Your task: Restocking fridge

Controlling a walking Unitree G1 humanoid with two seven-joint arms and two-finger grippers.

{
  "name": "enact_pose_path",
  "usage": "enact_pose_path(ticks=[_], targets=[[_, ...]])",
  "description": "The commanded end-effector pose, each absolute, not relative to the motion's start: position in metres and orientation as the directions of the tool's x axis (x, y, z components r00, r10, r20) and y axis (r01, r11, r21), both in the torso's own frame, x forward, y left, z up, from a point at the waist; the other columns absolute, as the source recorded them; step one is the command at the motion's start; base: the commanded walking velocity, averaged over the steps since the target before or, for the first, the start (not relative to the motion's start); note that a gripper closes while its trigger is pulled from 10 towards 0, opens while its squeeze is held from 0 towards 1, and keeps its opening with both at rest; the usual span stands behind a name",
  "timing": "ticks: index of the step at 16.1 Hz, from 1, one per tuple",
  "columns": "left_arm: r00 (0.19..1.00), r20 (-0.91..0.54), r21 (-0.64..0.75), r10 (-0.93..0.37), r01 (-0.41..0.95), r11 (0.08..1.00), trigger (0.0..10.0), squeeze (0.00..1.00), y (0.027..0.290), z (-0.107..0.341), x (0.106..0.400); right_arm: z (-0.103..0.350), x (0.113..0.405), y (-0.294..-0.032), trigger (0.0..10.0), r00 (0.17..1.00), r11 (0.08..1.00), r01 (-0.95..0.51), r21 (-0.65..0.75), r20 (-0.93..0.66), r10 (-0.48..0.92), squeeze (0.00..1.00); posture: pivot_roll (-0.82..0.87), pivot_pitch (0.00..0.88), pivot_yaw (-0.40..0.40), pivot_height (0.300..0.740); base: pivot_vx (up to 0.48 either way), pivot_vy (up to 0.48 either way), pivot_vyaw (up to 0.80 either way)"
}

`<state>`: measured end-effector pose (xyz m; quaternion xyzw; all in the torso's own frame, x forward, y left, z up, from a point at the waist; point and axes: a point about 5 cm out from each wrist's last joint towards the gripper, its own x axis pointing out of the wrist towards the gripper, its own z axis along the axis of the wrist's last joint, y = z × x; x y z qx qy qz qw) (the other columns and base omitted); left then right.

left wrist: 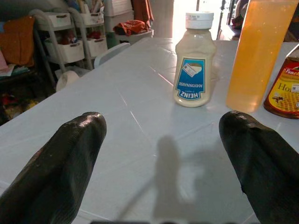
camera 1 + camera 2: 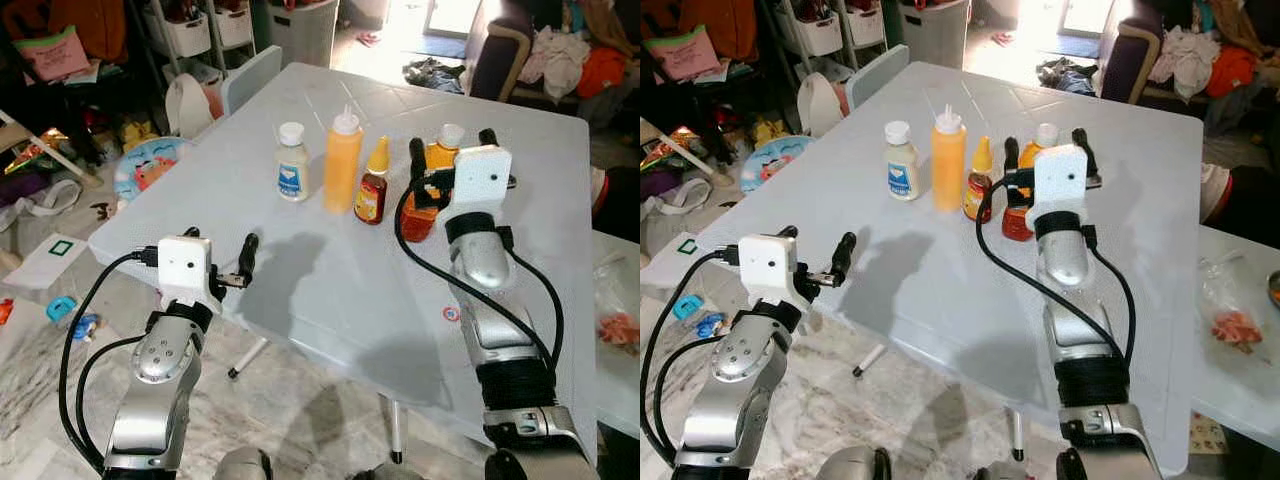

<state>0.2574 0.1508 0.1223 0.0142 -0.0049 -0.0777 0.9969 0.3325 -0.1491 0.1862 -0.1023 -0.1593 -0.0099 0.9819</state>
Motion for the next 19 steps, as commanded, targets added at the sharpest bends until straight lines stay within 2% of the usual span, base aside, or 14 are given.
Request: enact_pose_path(ticks=[1,5,16,17,18,19], targets=[[0.986,0.013,0.042,-0.164,0.164,0.986,10.0,0.0,0.151,0.126,0.257,0.19,0.336,-0.151,10.0,0.945,0.981,0.074,-0.177,0.327,-0.012,0.0,0.05,0.037,0.017,0.74,0.0,0.0,0.0],[0.983,-0.005,0.054,-0.185,0.185,0.981,10.0,0.0,0.151,0.125,0.256,0.19,0.344,-0.155,10.0,0.95,0.984,0.1,-0.149,0.309,-0.05,0.0,0.06,0.042,0.026,0.74,0.0,0.0,0.0],[0.975,-0.032,0.095,-0.221,0.224,0.97,10.0,0.0,0.157,0.129,0.256,0.2,0.373,-0.147,10.0,0.97,0.996,0.063,-0.065,0.237,-0.046,0.0,0.11,0.058,0.073,0.74,0.0,0.0,0.0],[0.974,-0.034,0.096,-0.224,0.227,0.969,10.0,0.0,0.157,0.129,0.256,0.201,0.374,-0.147,2.1,0.97,0.996,0.066,-0.052,0.237,-0.051,0.0,0.11,0.059,0.074,0.74,0.0,0.0,0.0],[0.969,-0.039,0.101,-0.242,0.245,0.964,10.0,0.0,0.153,0.129,0.256,0.206,0.376,-0.147,0.0,0.966,0.996,0.067,-0.056,0.253,-0.051,0.0,0.11,0.058,0.079,0.74,0.0,0.0,0.0],[0.968,-0.041,0.103,-0.25,0.252,0.962,10.0,0.0,0.151,0.129,0.256,0.208,0.376,-0.147,0.0,0.964,0.996,0.069,-0.061,0.259,-0.051,0.0,0.11,0.057,0.08,0.74,0.0,0.0,0.0]])
